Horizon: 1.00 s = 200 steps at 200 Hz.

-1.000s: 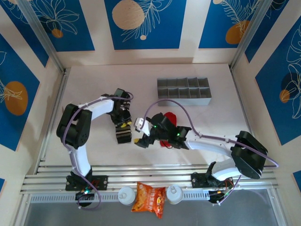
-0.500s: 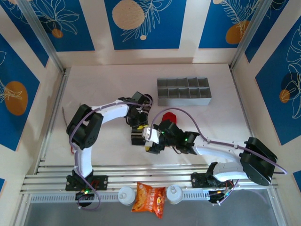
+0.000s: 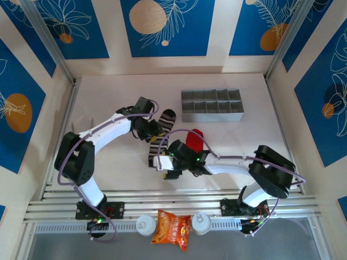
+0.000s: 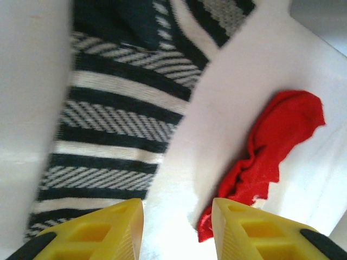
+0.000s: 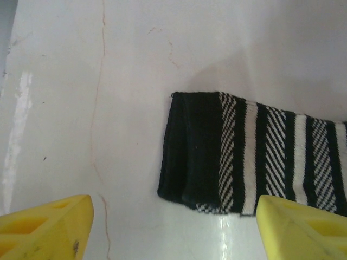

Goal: Roll the socks

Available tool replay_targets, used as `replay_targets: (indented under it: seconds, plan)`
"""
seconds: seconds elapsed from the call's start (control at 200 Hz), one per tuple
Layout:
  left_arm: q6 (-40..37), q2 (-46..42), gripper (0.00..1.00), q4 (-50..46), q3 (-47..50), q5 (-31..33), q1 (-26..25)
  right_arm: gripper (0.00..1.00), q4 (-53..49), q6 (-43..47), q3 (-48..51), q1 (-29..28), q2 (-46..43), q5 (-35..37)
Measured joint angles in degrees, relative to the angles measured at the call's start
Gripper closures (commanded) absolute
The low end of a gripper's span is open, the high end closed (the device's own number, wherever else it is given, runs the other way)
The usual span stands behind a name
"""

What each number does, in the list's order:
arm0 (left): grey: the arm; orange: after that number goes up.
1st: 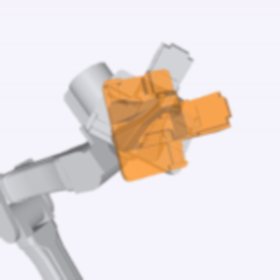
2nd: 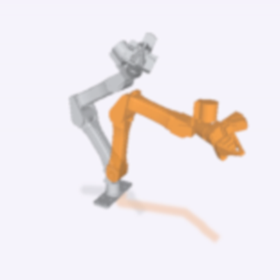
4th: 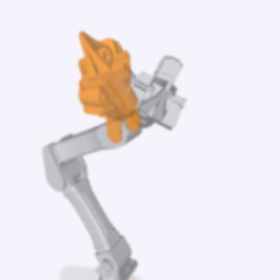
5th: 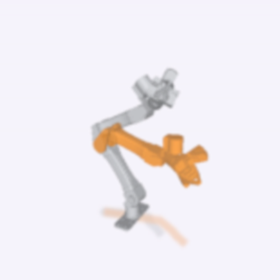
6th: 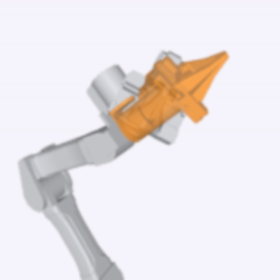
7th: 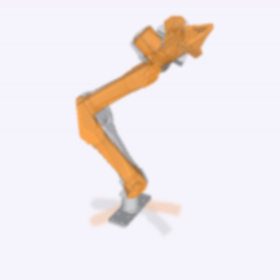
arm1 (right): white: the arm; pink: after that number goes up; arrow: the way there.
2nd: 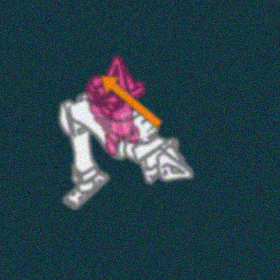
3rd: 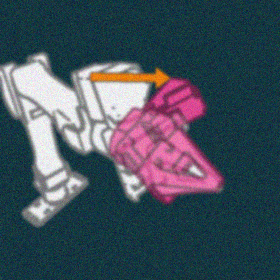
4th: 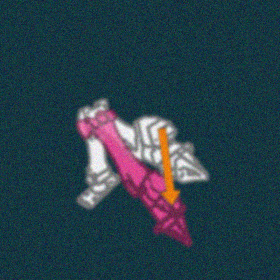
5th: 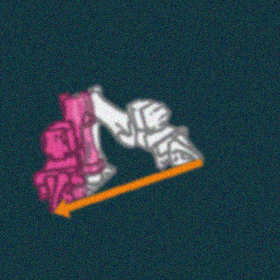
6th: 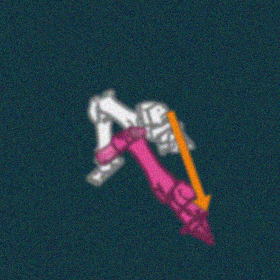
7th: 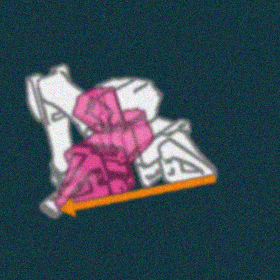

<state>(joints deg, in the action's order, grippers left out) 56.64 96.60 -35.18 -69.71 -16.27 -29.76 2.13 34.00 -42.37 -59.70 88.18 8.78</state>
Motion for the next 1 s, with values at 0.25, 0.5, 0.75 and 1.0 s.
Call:
replay_targets:
  seconds: [0.25, 0.5, 0.75, 1.0]
  plan:
    - [0.6, -4.7, 0.63, -0.5, 9.4, -1.0, 4.4, 0.32, 1.5, 0.4, -4.1, -0.3, 7.7, 2.5]
    - [1.6, -11.8, 0.63, -0.9, 13.7, -2.0, 5.5, 0.48, 1.3, 0.1, -5.8, -0.3, 10.9, 3.8]
    - [1.7, -17.8, 0.63, -3.2, 14.3, -2.2, 7.1, 0.75, -1.6, -2.7, -8.8, 0.7, 13.2, 4.1]
    - [4.5, -23.6, 0.61, -4.3, 16.6, -3.0, 7.5, 0.85, -4.9, -5.6, -11.2, 2.6, 13.5, 2.2]
